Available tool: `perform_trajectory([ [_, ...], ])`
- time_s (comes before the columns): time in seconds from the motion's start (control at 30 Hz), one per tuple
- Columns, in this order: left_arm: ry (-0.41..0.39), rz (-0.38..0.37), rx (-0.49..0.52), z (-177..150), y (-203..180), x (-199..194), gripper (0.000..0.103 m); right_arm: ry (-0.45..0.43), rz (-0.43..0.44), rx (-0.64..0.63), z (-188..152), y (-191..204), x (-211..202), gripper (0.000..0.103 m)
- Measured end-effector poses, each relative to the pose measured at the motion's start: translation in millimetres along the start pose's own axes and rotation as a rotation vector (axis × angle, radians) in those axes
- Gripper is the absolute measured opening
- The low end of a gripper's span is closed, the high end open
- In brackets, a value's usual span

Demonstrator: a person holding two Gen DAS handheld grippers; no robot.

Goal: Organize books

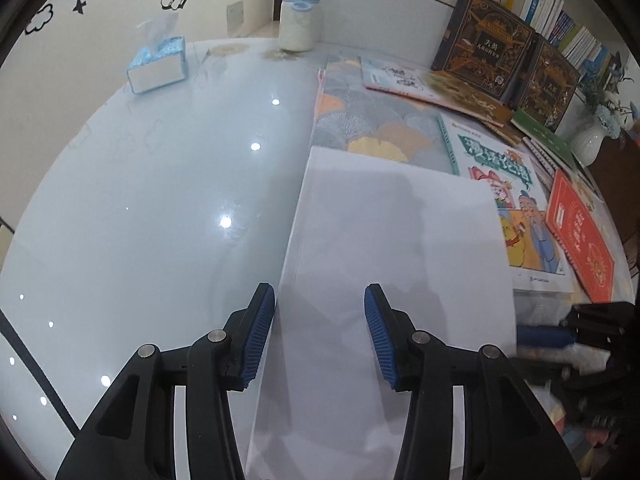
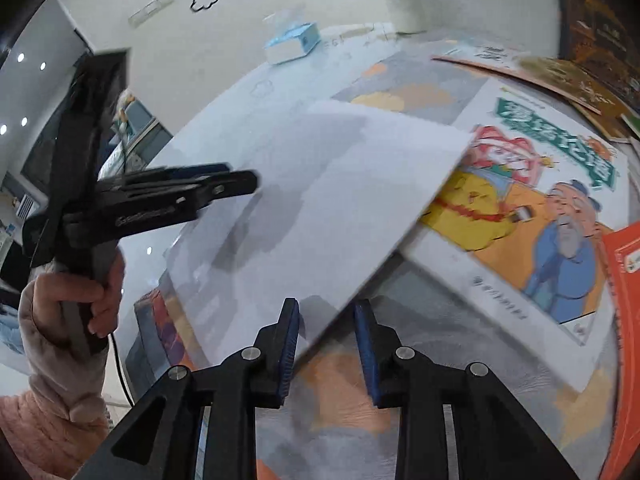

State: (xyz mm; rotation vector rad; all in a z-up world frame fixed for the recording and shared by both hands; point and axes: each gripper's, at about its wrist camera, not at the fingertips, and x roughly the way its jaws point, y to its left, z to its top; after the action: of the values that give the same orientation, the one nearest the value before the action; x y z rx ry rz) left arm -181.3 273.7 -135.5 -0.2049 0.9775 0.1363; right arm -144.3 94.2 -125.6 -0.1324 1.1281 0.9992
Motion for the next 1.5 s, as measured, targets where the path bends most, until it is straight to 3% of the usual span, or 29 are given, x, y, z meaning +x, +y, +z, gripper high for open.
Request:
perform_trajectory([
  [0.03,-0.009,0.000,0.009,2,-4,-4,0.044,-0.019,0.016,0.031,1,-11,-8,0.029],
  [0.07,-0.018,-0.007,0.019,6,-8,-8,0.044,-0.031,0.025,0.061,2,-20,-14,0.037],
  [0.1,-0.024,-0.019,0.026,9,-12,-10,0.044,-0.044,0.024,0.101,2,-32,-21,0.055],
  [0.13,-0.025,-0.042,0.036,15,-19,-11,0.044,-0.062,0.010,0.149,1,-48,-31,0.063],
  [0.3,0.026,-0.150,0.122,45,-65,10,0.046,-0.118,-0.124,0.251,-9,-108,-65,0.066],
  [0.33,0.056,-0.176,0.136,54,-76,21,0.046,-0.117,-0.134,0.275,-12,-120,-68,0.062],
  [0.43,0.130,-0.197,0.167,79,-107,52,0.046,-0.130,0.001,0.348,-16,-143,-71,0.058],
  [0.57,0.192,-0.116,0.227,101,-137,84,0.049,-0.076,-0.056,0.285,-13,-132,-59,0.057],
  [0.63,0.264,-0.158,0.234,104,-145,99,0.049,-0.055,-0.079,0.242,-8,-127,-55,0.057],
  [0.73,0.279,-0.190,0.220,113,-153,108,0.054,-0.040,-0.058,0.257,2,-139,-52,0.053],
  [0.83,0.295,-0.149,0.221,117,-164,110,0.054,-0.054,-0.052,0.296,6,-161,-54,0.029],
  [0.9,0.296,-0.137,0.223,117,-169,111,0.055,-0.062,-0.025,0.337,3,-179,-58,0.005],
  [0.97,0.299,-0.143,0.212,118,-172,111,0.055,-0.071,0.043,0.398,0,-201,-61,0.003],
  [1.03,0.300,-0.150,0.214,119,-176,113,0.055,-0.082,0.054,0.421,0,-211,-65,0.002],
  [1.13,0.303,-0.162,0.230,122,-184,117,0.055,-0.105,0.028,0.454,-2,-213,-69,0.003],
  [1.37,0.297,-0.232,0.298,120,-178,116,0.053,-0.105,0.165,0.610,-31,-205,-77,0.012],
  [1.5,0.318,-0.301,0.313,109,-161,107,0.042,-0.081,0.176,0.593,-34,-195,-73,0.011],
])
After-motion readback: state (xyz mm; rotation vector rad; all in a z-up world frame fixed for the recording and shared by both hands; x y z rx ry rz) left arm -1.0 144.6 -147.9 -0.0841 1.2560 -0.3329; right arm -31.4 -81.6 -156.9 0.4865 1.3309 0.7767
